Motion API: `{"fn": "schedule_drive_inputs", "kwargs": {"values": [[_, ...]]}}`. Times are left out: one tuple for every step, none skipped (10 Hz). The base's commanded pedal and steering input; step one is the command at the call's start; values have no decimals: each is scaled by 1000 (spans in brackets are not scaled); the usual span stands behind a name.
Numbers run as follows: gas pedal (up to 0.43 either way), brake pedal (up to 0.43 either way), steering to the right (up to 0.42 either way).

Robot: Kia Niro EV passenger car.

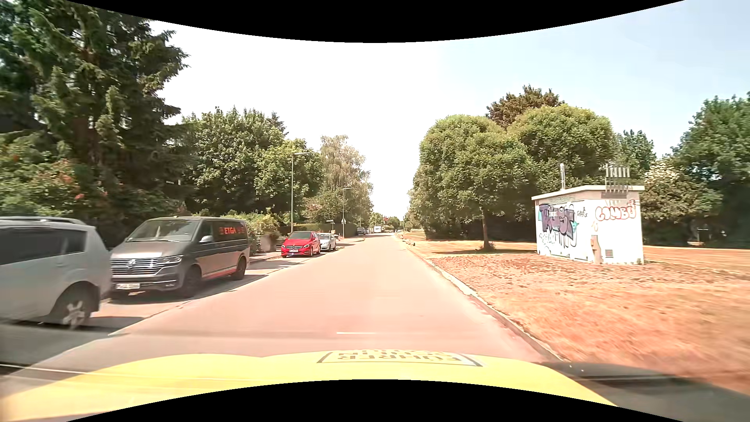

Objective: Follow the waypoints while adhering to traffic rules and regulations

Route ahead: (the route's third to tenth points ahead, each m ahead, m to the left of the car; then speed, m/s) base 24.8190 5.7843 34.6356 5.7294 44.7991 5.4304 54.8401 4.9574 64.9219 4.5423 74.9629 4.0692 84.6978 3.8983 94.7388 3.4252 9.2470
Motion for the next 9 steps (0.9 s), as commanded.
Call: {"fn": "schedule_drive_inputs", "kwargs": {"values": [[118,0,9],[98,0,7],[87,0,6],[87,0,6],[87,0,6],[87,0,6],[87,0,6],[87,0,6],[87,0,5]]}}
